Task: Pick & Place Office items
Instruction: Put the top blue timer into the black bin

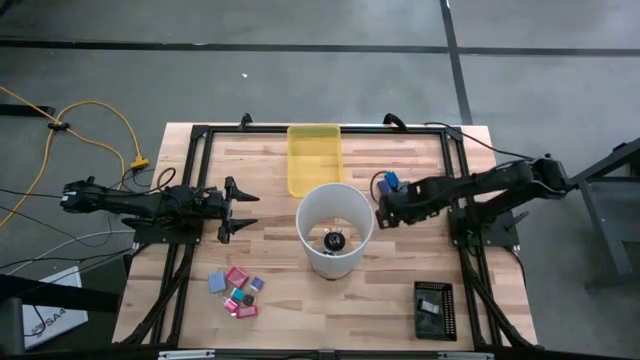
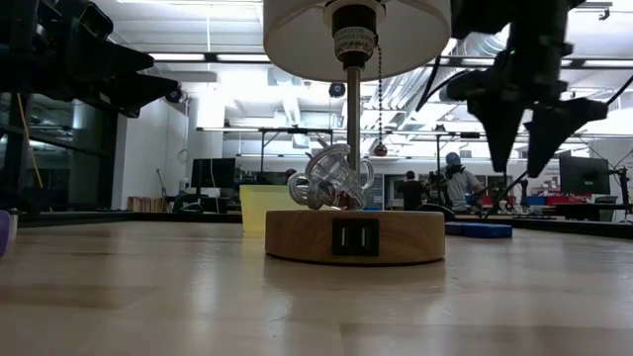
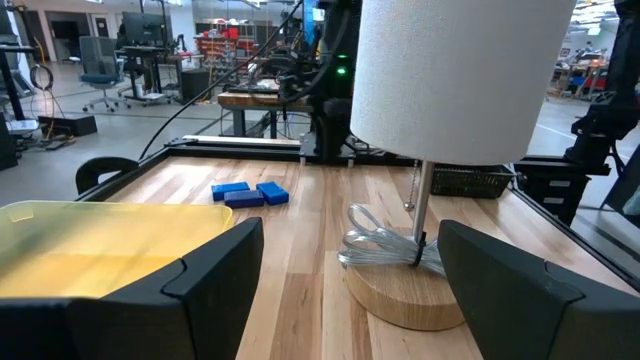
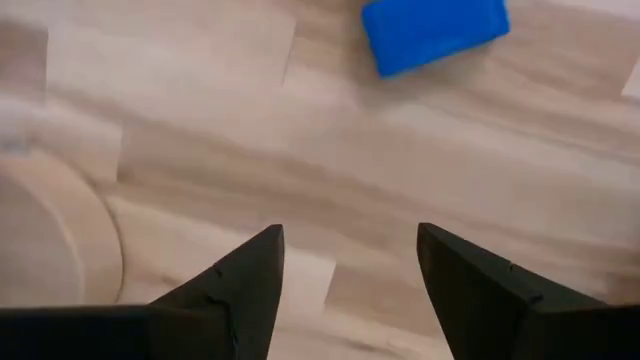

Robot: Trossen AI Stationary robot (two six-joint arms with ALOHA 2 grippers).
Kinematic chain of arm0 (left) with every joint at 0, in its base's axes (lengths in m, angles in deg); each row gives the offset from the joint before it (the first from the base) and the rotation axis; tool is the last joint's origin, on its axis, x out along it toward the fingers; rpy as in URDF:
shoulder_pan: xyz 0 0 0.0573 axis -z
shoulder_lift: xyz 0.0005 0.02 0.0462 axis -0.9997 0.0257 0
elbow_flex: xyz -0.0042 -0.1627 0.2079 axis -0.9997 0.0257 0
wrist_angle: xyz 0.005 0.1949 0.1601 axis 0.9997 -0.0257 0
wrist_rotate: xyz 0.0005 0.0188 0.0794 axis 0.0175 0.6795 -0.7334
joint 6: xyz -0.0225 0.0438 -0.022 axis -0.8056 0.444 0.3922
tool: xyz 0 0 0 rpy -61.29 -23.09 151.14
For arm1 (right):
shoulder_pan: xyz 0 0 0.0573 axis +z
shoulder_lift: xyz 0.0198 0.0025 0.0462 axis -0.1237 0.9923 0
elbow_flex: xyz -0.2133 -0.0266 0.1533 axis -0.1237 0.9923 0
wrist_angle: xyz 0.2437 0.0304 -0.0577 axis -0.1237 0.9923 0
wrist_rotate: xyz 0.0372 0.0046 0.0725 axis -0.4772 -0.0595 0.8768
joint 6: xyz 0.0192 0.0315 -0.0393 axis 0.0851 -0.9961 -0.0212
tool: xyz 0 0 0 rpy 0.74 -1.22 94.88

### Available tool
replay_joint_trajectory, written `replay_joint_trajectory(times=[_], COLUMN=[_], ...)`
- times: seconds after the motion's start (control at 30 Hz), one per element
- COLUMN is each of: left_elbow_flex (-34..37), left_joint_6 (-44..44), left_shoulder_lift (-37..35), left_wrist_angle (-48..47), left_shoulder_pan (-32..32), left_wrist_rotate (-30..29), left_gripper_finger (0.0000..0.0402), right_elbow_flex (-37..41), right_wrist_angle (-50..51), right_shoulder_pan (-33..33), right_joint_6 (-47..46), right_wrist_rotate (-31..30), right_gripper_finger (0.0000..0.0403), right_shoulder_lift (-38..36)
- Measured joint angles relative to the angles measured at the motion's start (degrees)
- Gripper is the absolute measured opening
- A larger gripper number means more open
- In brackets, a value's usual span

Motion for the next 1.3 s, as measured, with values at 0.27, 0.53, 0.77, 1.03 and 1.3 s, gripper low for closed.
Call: replay_joint_trajectory(times=[0.27, 0.53, 0.77, 1.03, 1.3], left_elbow_flex=[0.00, 0.01, 0.00, 0.00, 0.00], left_joint_6=[0.00, -0.01, -0.01, 0.00, 0.00], left_shoulder_lift=[0.00, -0.01, 0.00, -0.02, 0.00], left_wrist_angle=[-0.02, -0.01, 0.00, -0.02, 0.00], left_shoulder_pan=[0.00, 0.00, 0.00, 0.00, 0.00], left_wrist_rotate=[0.01, 0.00, 0.01, 0.00, 0.00], left_gripper_finger=[0.0293, 0.0293, 0.0293, 0.0293, 0.0293], right_elbow_flex=[0.00, 0.00, 0.00, 0.00, 0.00], right_wrist_angle=[-0.59, -2.03, -3.22, -5.01, -7.98], right_shoulder_pan=[-8.46, -15.76, -22.10, -29.19, -34.70], right_joint_6=[6.48, 17.45, 26.67, 35.41, 41.88], right_wrist_rotate=[0.00, 0.03, 0.88, 4.55, 7.13], right_gripper_finger=[0.0217, 0.0217, 0.0217, 0.0217, 0.0217], right_shoulder_lift=[0.02, 0.02, 0.02, 0.02, 0.26])
